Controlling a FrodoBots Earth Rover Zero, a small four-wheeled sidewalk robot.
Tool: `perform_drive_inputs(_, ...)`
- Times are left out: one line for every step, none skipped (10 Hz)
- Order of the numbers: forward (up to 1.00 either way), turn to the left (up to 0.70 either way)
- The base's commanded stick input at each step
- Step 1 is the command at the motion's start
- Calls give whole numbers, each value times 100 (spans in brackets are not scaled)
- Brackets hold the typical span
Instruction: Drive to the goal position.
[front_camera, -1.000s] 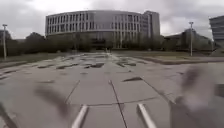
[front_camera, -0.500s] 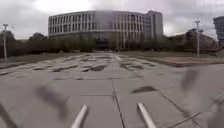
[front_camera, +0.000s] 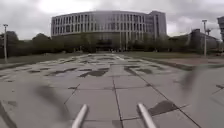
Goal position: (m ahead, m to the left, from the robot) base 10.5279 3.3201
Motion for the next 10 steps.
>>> perform_drive_inputs(100,0)
perform_drive_inputs(100,0)
perform_drive_inputs(100,0)
perform_drive_inputs(100,0)
perform_drive_inputs(100,0)
perform_drive_inputs(100,0)
perform_drive_inputs(100,0)
perform_drive_inputs(100,0)
perform_drive_inputs(100,0)
perform_drive_inputs(100,0)
